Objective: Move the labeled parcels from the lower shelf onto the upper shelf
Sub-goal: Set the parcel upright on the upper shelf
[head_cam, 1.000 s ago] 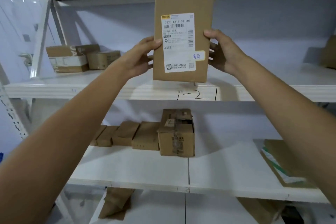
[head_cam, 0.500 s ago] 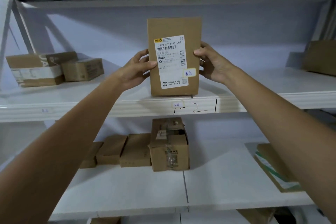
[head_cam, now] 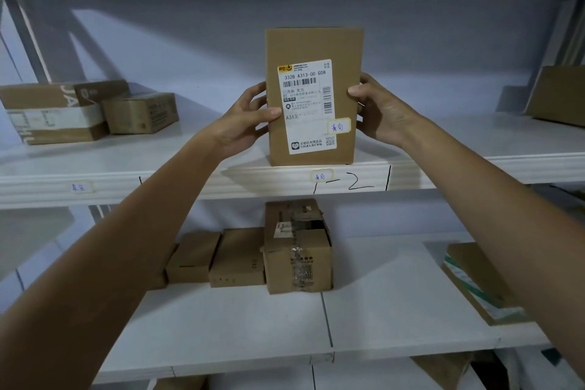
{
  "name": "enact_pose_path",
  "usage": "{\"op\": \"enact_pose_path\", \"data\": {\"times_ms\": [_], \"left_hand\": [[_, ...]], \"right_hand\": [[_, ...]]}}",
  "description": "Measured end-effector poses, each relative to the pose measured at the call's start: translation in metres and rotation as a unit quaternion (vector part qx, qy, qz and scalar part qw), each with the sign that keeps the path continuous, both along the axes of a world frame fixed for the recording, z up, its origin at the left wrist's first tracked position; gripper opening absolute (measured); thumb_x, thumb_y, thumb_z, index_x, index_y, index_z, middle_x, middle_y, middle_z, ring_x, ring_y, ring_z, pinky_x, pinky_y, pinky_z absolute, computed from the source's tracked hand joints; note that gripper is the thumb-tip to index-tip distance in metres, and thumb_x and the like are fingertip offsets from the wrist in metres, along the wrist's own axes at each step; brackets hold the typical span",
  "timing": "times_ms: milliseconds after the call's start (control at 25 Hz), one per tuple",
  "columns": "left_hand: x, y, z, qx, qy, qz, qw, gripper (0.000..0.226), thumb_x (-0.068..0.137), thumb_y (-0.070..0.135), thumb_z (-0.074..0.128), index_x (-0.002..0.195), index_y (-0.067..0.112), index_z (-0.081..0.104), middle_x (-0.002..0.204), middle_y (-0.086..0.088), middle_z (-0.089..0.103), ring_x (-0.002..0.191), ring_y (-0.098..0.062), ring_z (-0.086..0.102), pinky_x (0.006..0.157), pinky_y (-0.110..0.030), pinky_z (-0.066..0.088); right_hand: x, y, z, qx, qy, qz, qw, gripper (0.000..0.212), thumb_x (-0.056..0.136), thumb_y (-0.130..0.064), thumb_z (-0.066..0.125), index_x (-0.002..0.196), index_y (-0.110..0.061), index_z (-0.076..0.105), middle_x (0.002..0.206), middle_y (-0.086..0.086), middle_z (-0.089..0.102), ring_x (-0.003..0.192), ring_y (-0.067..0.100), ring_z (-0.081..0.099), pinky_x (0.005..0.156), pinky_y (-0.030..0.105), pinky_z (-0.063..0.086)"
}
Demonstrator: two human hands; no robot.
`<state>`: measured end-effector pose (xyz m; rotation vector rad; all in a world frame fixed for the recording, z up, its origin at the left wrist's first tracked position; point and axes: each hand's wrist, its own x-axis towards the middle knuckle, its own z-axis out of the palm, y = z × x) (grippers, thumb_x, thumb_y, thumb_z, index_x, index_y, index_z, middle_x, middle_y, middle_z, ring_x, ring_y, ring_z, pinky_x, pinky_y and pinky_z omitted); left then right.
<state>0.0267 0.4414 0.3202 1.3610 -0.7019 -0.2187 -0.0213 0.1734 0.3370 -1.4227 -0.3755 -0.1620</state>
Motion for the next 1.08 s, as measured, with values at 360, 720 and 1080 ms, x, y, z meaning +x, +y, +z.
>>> {"op": "enact_pose_path", "data": {"times_ms": [360,720,1080], "left_hand": [[-0.013,0.001,0.006,0.021,-0.007,0.037,0.999,0.146,0.020,0.039,0.101,0.151,0.022,0.038,0.141,-0.003,0.058,0.140,-0.023,0.050,0.124,-0.042,0.028],[-0.079,0.005,0.055,-0.089,-0.194,0.175,0.961,0.055,0.073,0.028,0.077,0.120,0.015,0.050,0.120,-0.004,0.056,0.104,-0.014,0.058,0.086,-0.025,0.047],[-0.152,-0.157,-0.036,0.095,-0.157,-0.088,0.979,0.032,0.086,0.016,0.074,0.112,0.014,0.055,0.117,-0.004,0.062,0.092,-0.014,0.060,0.080,-0.018,0.050]], "right_hand": [[-0.008,0.001,0.002,-0.020,0.018,-0.026,0.999,0.068,0.078,-0.020,0.073,0.142,-0.023,0.049,0.116,-0.005,0.071,0.102,0.010,0.068,0.087,0.030,0.053],[-0.045,-0.035,-0.021,0.071,-0.017,-0.191,0.979,0.037,0.084,-0.030,0.075,0.117,-0.026,0.059,0.135,0.003,0.063,0.124,0.016,0.061,0.101,0.036,0.046],[-0.121,-0.107,-0.082,0.158,0.035,-0.335,0.928,0.008,0.094,-0.023,0.062,0.092,-0.016,0.065,0.087,0.002,0.075,0.078,0.016,0.073,0.072,0.026,0.055]]}}
